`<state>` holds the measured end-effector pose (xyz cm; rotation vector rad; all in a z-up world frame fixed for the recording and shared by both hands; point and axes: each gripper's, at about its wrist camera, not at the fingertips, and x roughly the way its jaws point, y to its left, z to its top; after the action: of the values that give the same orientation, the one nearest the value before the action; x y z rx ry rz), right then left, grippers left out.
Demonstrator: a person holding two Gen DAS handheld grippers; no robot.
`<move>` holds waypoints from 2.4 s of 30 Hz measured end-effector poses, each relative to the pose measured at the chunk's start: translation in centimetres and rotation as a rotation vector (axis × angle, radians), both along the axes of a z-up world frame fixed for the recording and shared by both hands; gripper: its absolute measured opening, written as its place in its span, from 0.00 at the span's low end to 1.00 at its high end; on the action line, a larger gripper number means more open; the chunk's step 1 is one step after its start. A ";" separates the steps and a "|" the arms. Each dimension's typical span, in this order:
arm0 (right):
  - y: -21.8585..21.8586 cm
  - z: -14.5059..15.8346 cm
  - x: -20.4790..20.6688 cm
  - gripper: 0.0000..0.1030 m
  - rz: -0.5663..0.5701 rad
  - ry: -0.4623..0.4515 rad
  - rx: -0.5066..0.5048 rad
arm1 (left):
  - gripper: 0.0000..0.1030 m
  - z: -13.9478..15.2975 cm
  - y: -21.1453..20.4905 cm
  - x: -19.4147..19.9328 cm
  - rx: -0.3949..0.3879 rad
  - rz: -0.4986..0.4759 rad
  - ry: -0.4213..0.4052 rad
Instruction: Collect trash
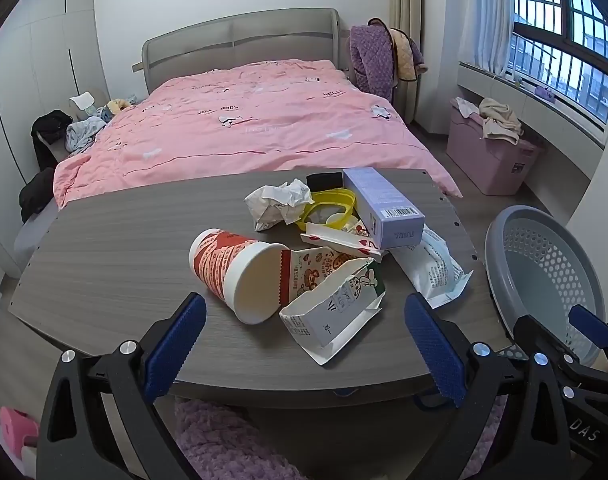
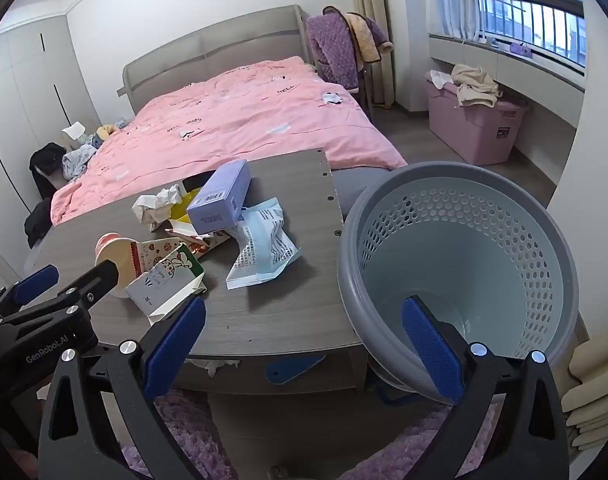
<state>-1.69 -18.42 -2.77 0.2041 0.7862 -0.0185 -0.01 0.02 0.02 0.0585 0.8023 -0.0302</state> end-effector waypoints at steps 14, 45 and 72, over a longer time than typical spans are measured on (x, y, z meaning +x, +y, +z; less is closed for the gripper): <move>0.1 0.2 -0.2 0.94 -0.001 -0.006 -0.002 | 0.92 1.4 -0.1 -0.1 0.002 0.003 -0.015; 0.3 1.4 -0.8 0.94 0.001 -0.025 -0.006 | 0.92 1.2 0.3 -1.2 -0.003 0.003 -0.031; 0.4 1.3 -0.9 0.94 0.003 -0.026 -0.003 | 0.92 1.2 0.3 -1.3 -0.002 0.003 -0.034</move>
<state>-2.60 -18.03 -1.51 0.2001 0.7602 -0.0144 -1.28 0.33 1.22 0.0559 0.7682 -0.0272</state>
